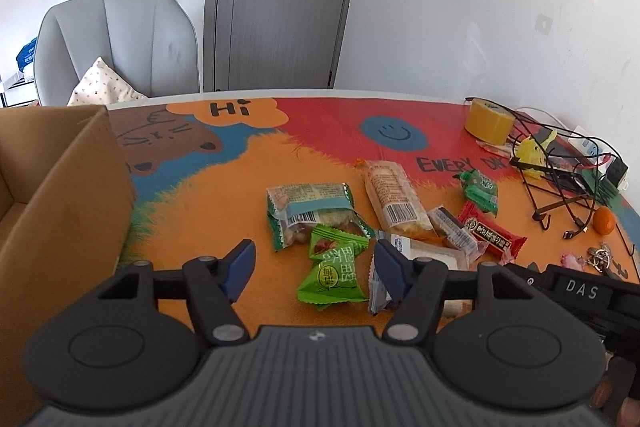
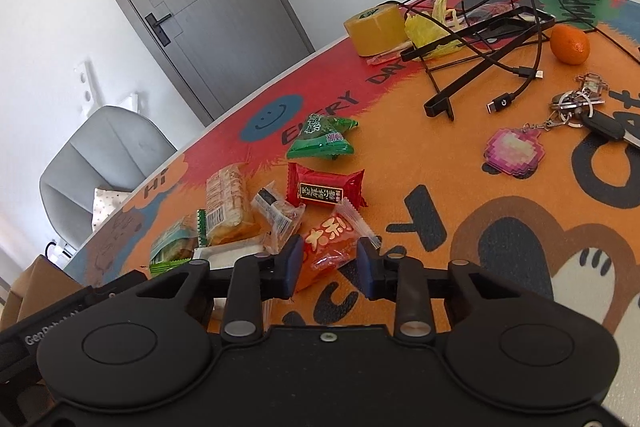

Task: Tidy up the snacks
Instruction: 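Grasp the green candy pack with the left gripper while the right grasps the orange candy, then carry the green pack and orange candy over the box and open both grippers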

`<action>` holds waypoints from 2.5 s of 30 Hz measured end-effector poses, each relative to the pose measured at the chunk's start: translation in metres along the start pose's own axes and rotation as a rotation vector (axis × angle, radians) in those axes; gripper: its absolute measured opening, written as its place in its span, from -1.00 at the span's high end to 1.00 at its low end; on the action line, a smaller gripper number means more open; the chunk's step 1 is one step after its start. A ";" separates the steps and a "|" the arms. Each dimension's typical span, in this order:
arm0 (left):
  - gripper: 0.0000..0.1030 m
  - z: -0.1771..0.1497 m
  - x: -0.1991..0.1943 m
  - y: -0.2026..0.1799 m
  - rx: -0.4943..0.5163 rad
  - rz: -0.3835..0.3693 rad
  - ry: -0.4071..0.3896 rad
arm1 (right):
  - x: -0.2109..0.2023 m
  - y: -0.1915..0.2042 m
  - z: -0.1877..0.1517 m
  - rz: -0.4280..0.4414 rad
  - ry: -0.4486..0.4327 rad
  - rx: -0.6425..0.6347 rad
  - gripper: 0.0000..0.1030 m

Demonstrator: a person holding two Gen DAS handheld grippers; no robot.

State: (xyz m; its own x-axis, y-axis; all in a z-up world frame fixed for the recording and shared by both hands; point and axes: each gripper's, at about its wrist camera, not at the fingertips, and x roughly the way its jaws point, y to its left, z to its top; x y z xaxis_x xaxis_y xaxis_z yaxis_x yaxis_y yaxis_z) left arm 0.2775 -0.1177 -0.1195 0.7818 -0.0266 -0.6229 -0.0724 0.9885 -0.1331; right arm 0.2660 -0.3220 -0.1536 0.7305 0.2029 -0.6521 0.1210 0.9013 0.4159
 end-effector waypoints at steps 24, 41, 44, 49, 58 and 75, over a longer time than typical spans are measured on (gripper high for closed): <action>0.32 -0.010 0.021 0.005 -0.004 -0.027 0.046 | 0.011 0.019 0.000 -0.066 0.010 -0.078 0.38; 0.33 -0.014 -0.041 0.013 -0.003 -0.036 -0.048 | -0.033 0.022 -0.018 0.020 -0.049 -0.083 0.69; 0.33 -0.012 -0.058 0.017 -0.009 -0.042 -0.075 | -0.043 0.027 -0.019 0.041 -0.066 -0.089 0.69; 0.33 -0.011 -0.085 0.027 -0.010 -0.038 -0.133 | -0.059 0.044 -0.024 0.062 -0.096 -0.108 0.69; 0.33 -0.011 -0.120 0.048 -0.023 -0.014 -0.200 | -0.080 0.070 -0.038 0.106 -0.136 -0.145 0.69; 0.33 -0.014 -0.163 0.092 -0.083 0.028 -0.275 | -0.110 0.123 -0.056 0.205 -0.176 -0.224 0.69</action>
State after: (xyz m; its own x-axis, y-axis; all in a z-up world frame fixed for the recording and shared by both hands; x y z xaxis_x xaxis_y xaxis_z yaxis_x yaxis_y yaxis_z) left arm 0.1343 -0.0247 -0.0408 0.9164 0.0530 -0.3967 -0.1378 0.9724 -0.1884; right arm 0.1627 -0.2120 -0.0660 0.8311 0.3370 -0.4423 -0.1767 0.9143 0.3645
